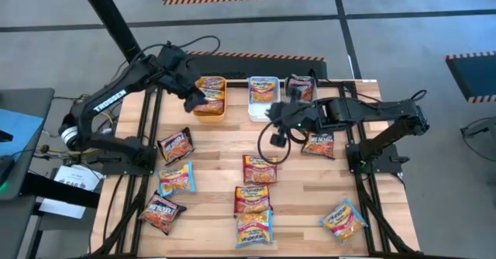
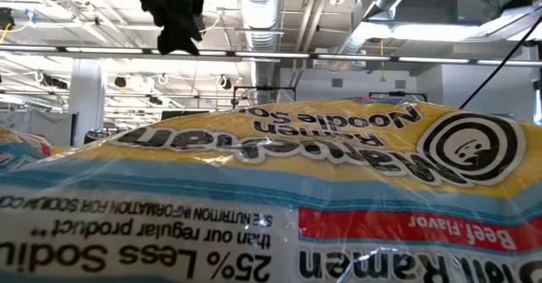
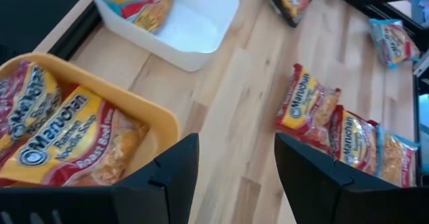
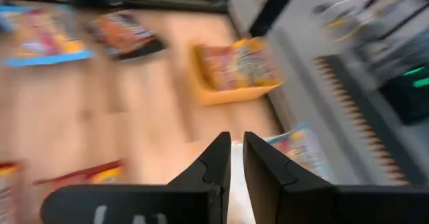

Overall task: Sort Maruchan noodles
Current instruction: Put the blue noodle pack into the white bin

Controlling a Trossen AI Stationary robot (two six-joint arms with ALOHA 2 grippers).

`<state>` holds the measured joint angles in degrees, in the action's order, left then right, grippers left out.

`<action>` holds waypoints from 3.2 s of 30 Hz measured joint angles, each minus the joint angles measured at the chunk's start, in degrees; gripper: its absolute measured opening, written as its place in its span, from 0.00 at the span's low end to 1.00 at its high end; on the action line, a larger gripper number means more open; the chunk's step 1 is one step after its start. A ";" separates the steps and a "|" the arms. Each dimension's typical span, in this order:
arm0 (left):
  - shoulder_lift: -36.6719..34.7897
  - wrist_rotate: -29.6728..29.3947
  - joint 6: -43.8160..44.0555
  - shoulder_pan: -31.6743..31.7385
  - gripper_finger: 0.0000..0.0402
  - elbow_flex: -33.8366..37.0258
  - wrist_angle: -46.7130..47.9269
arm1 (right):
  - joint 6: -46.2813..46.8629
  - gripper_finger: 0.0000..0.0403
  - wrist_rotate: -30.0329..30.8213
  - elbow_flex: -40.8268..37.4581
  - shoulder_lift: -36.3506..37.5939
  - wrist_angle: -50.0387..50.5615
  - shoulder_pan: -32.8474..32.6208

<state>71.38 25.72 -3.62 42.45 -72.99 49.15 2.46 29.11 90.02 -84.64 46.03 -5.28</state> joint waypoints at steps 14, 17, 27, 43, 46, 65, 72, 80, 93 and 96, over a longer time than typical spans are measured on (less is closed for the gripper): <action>-1.51 -7.29 -0.19 -5.87 0.45 0.00 0.04 | 23.73 0.16 -15.45 0.00 0.00 26.10 -8.33; -1.54 -7.35 -0.19 -5.89 0.45 0.00 0.04 | 27.03 0.16 -16.36 0.00 0.00 28.72 -10.27; -1.53 -7.75 -0.19 -5.87 0.45 0.00 0.04 | 38.85 0.17 -22.18 0.00 0.00 34.08 -17.51; -1.52 -7.74 0.24 -5.87 0.45 0.02 0.00 | 62.78 0.44 -36.59 -4.45 -5.43 39.89 -33.24; -1.52 -7.74 0.42 -5.87 0.45 0.02 -0.02 | 66.39 0.50 -38.50 -6.85 -6.35 36.84 -35.61; -1.52 -7.72 1.34 -5.87 0.45 0.02 -0.13 | 84.21 0.54 -43.09 -25.09 -6.21 10.84 -48.27; -1.52 -7.72 1.53 -5.87 0.45 0.02 -0.13 | 86.71 0.54 -43.07 -29.14 -6.21 5.16 -49.21; -1.52 -7.72 2.15 -5.88 0.45 0.02 -0.13 | 89.17 0.54 -42.89 -33.98 -6.23 3.93 -48.96; -1.50 -7.72 2.82 -5.87 0.45 0.02 -0.13 | 88.47 0.40 -48.72 -35.91 -13.51 -1.72 -48.48; -1.50 -7.73 2.82 -5.89 0.45 0.02 -0.13 | 88.44 0.30 -48.91 -35.89 -13.91 -2.05 -48.00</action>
<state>69.89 17.99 -0.80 36.56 -72.97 49.01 90.89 -19.80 54.13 -98.55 43.97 -53.28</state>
